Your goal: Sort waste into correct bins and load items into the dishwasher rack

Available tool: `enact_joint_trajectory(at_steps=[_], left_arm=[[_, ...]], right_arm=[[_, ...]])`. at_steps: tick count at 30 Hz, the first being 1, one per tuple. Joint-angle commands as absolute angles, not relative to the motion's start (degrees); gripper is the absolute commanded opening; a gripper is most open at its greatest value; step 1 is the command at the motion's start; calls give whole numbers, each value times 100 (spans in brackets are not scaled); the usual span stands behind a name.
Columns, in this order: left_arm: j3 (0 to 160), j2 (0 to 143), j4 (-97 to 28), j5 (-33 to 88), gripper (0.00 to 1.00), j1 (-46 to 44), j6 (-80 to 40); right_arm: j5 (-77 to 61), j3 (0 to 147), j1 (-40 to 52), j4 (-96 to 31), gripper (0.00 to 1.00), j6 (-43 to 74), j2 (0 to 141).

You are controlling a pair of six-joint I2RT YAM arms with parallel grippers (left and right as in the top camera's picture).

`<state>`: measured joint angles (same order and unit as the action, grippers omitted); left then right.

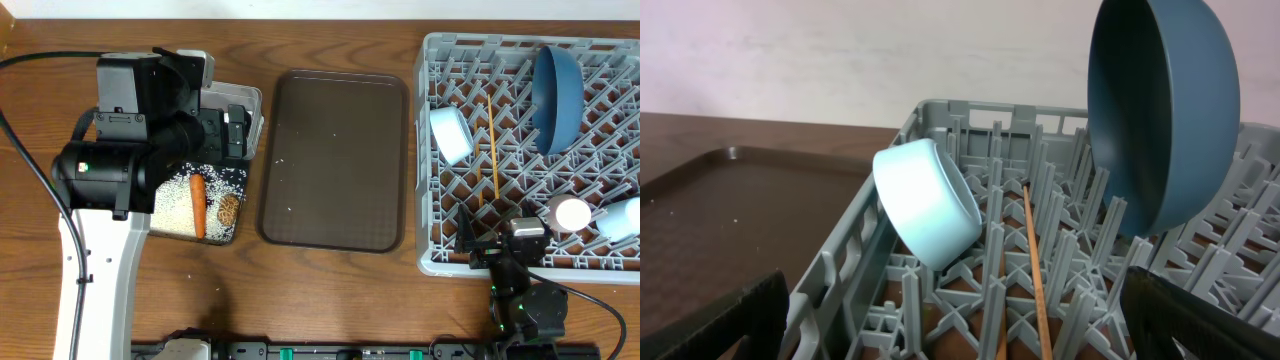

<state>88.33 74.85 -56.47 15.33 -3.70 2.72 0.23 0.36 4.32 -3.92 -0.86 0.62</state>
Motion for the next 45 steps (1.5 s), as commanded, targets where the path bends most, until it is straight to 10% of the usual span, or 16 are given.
enact_joint_trajectory(at_steps=[1,17,30,45], left_arm=[[8901,7485,-5653,1603,98,-370,226],[8256,6657,-5693,1197,98,-368,379],[3826,3216,-1398,1734,98,-362,1337],[1009,19,-714,1734,98,-360,1350]], right_arm=[[62,32,377,-419,99,-91,32],[62,32,377,-419,99,-91,34],[62,32,377,-419,99,-91,34],[62,32,377,-419,99,-91,34]])
